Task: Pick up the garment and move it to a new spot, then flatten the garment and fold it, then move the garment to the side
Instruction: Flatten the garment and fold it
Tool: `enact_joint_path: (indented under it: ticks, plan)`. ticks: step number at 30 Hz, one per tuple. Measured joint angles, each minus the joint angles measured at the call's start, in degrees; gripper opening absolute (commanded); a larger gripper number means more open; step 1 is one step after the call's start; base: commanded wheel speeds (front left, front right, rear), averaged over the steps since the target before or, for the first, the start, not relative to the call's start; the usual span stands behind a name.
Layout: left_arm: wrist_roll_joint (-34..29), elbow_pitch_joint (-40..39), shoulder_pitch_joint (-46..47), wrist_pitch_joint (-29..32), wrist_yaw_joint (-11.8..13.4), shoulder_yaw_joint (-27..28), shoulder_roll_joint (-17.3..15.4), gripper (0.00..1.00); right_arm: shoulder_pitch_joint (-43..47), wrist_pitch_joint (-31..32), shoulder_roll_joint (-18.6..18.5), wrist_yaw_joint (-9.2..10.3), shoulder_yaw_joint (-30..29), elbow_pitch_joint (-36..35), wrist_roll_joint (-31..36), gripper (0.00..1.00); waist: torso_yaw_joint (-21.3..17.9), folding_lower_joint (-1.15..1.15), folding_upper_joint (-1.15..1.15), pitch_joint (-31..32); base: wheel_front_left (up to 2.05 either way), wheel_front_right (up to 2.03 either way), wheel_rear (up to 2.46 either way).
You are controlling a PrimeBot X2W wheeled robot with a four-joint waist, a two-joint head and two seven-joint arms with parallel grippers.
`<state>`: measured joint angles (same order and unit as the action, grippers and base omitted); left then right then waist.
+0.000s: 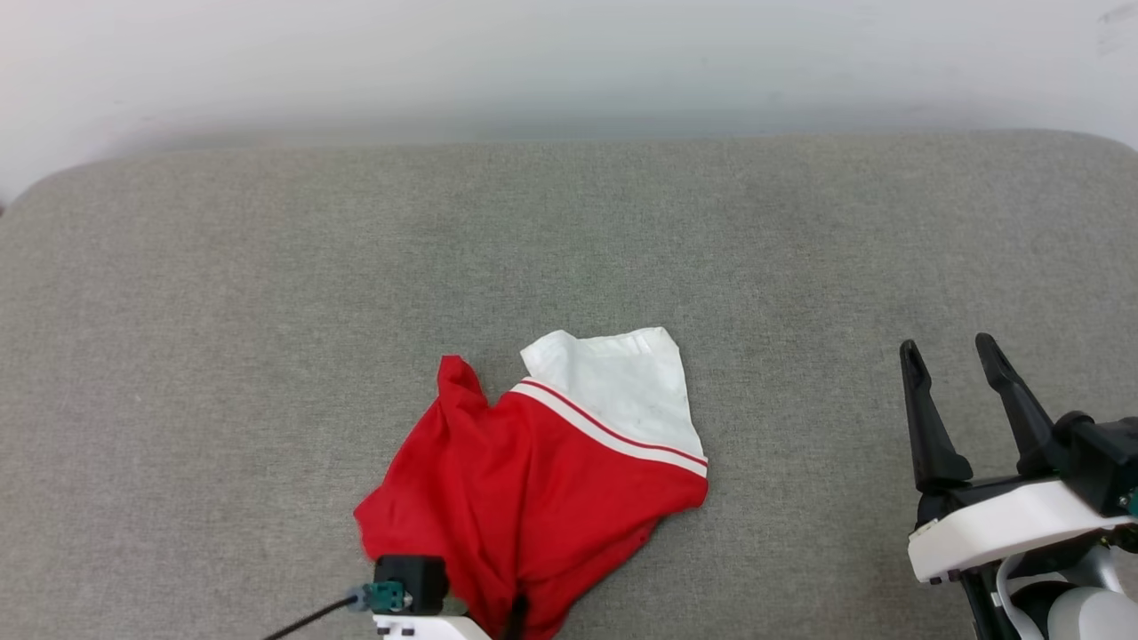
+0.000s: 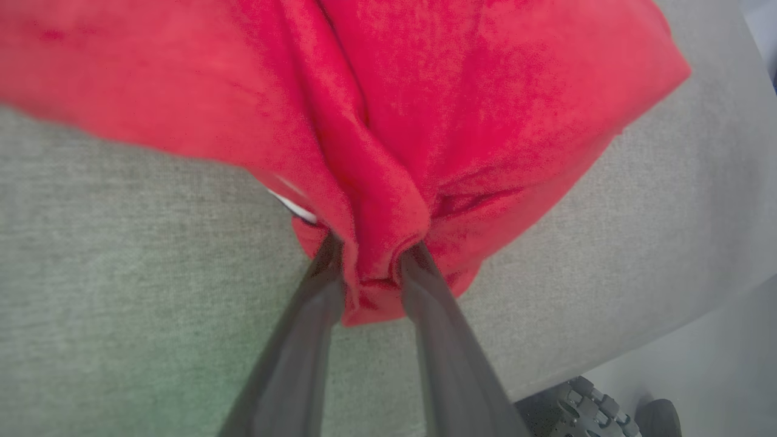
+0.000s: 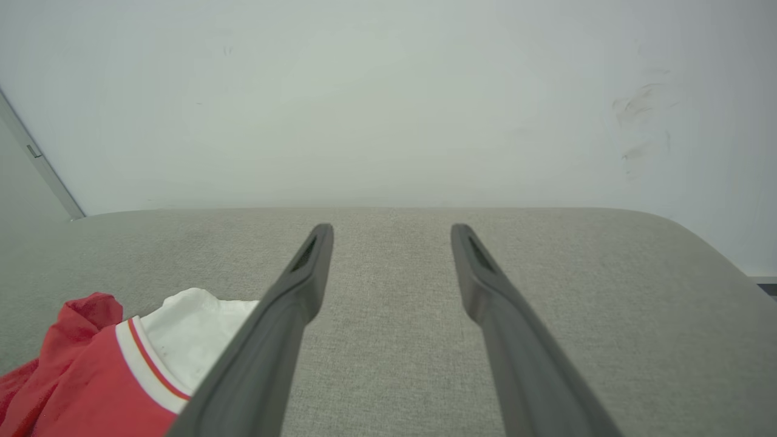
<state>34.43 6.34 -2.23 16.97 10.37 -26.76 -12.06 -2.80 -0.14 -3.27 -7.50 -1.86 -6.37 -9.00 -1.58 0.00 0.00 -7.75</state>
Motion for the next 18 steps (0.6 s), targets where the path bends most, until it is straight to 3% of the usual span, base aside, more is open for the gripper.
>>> enact_joint_path:
  ticks: [11,18]
  plan:
    - [-8.6,-5.2,7.5,-13.4,-0.5,-1.1,0.7,1.00,0.8,1.2,0.0,0.00,-0.4,-1.5,0.4,1.00,-0.1,0.00,0.00,1.6,0.00,0.00,0.00]
    - [-12.9,-5.6,17.9,-13.3,-4.0,-4.4,0.8,1.00,0.7,1.6,0.1,0.00,-0.3,-2.4,0.4,1.00,-1.3,0.00,0.00,0.4,0.00,0.00,0.00]
